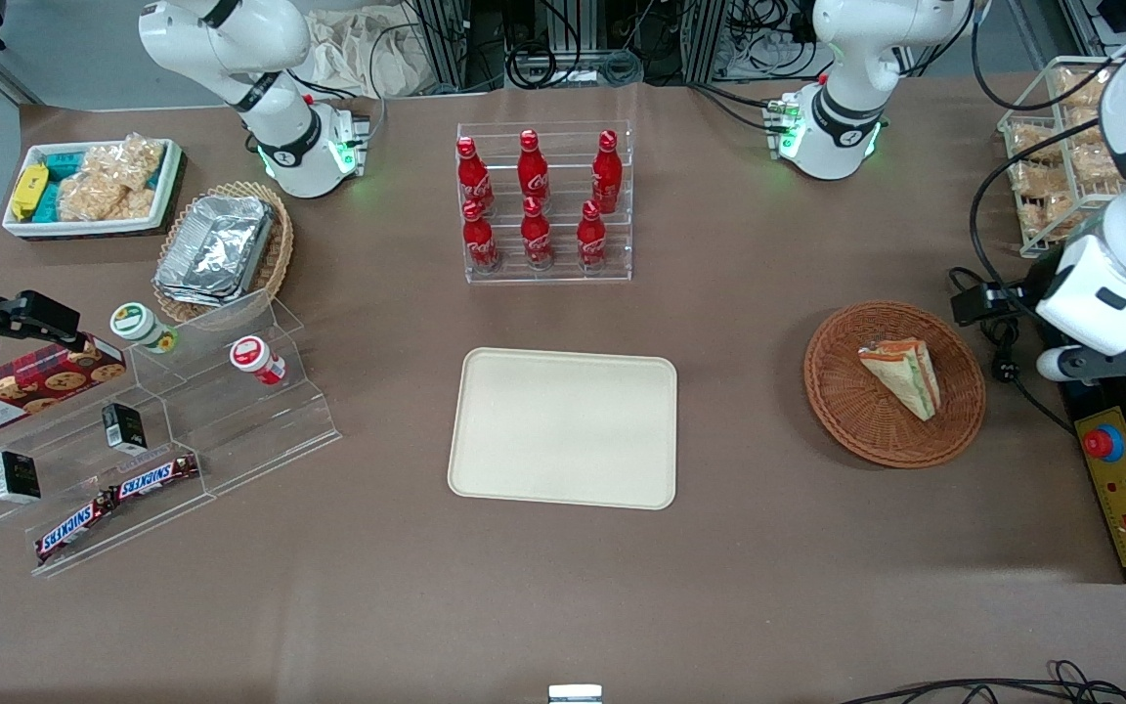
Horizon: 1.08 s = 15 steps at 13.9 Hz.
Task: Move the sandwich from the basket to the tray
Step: 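Lower the open left gripper over the sandwich in the wicker basket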
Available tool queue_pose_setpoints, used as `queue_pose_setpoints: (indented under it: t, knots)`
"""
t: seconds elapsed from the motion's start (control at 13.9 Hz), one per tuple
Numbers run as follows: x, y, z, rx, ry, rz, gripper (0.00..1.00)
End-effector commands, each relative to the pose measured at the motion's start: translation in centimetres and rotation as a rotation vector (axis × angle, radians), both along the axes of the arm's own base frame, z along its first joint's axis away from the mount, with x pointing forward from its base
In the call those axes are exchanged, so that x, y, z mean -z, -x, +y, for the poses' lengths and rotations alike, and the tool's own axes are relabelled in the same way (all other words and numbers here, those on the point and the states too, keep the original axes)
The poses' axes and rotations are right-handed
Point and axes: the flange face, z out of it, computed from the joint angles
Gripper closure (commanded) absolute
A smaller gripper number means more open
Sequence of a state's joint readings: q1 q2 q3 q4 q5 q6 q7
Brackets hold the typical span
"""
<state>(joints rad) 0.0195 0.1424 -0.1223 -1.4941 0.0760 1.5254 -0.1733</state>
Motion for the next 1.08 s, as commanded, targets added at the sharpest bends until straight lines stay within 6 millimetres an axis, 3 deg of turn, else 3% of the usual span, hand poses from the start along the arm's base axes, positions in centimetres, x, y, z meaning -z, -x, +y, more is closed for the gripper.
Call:
queue_pose_setpoints:
  t: [0.0,0.29,0.72,1.01]
  knots:
    - [-0.2,-0.5,-0.5,-0.012,0.014,0.024,0.01]
    - [0.9,-0.3,-0.5,-0.065,0.005,0.047,0.01]
    - [7.2,1.1,0.9,-0.2,-0.024,0.091,0.0]
    - [10.9,3.6,1.6,-0.327,-0.046,0.016,0.0]
